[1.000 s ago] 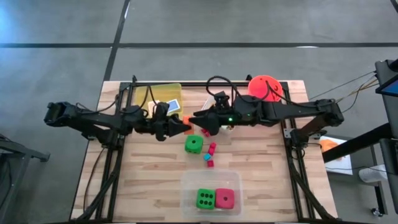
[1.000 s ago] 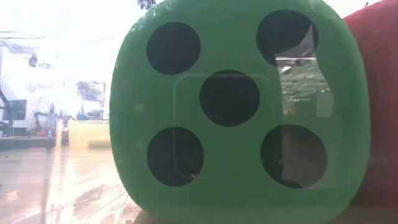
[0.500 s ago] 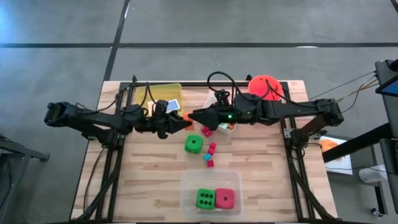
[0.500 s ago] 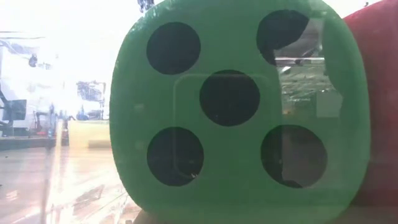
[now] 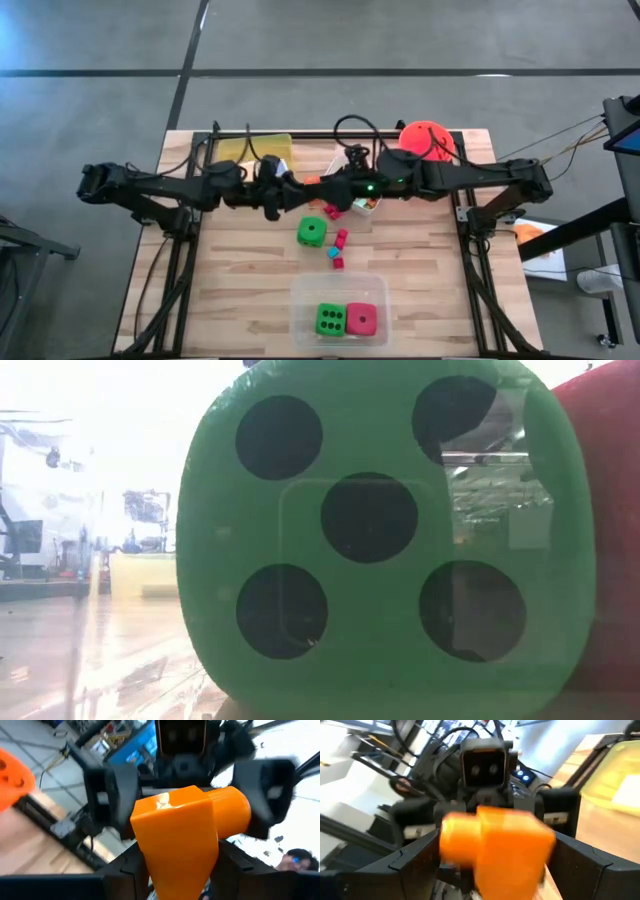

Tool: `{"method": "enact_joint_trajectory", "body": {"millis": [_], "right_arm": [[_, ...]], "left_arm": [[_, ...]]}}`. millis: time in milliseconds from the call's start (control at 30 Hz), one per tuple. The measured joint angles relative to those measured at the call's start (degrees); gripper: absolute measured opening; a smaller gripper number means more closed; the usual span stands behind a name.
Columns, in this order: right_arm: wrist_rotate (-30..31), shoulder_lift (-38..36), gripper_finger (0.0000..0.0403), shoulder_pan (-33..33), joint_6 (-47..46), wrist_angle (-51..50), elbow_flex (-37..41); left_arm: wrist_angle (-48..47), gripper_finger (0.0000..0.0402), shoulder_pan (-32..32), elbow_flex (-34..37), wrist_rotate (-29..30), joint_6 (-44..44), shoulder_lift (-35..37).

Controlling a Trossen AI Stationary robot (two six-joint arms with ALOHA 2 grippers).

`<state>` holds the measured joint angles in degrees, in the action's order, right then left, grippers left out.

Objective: Pick & Place Toys
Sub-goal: Put the orange game piece into the white bin

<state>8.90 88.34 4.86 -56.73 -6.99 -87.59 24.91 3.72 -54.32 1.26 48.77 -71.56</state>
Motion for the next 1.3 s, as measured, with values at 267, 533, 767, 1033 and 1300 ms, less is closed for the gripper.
{"method": "enact_joint_trajectory", "body": {"millis": [267,533,767,1033,1300], "right_arm": [[-0.6,-0.1,0.0317,0.0,1.6,0.2,-0.1],[-0.7,-0.2,0.0273,0.0,3.3,0.3,0.0],[-1.5,-0.2,0.0242,0.0,4.9,0.3,0.0],[-2.0,-0.2,0.0236,0.0,5.1,-0.1,0.0],[-2.6,-0.2,0.0242,0.0,6.6,1.1,0.0]], "left_arm": [[-0.6,0.0145,-0.7,-0.5,0.0,0.7,0.3],[-0.9,0.0145,-0.8,-0.5,-0.9,1.1,0.4],[-0.8,0.0135,-0.8,-0.6,-1.6,1.6,0.5],[-1.7,0.0151,-0.8,-0.6,-2.4,1.6,0.4],[-1.8,0.0131,-0.7,-0.6,-2.3,1.9,0.5]]}}
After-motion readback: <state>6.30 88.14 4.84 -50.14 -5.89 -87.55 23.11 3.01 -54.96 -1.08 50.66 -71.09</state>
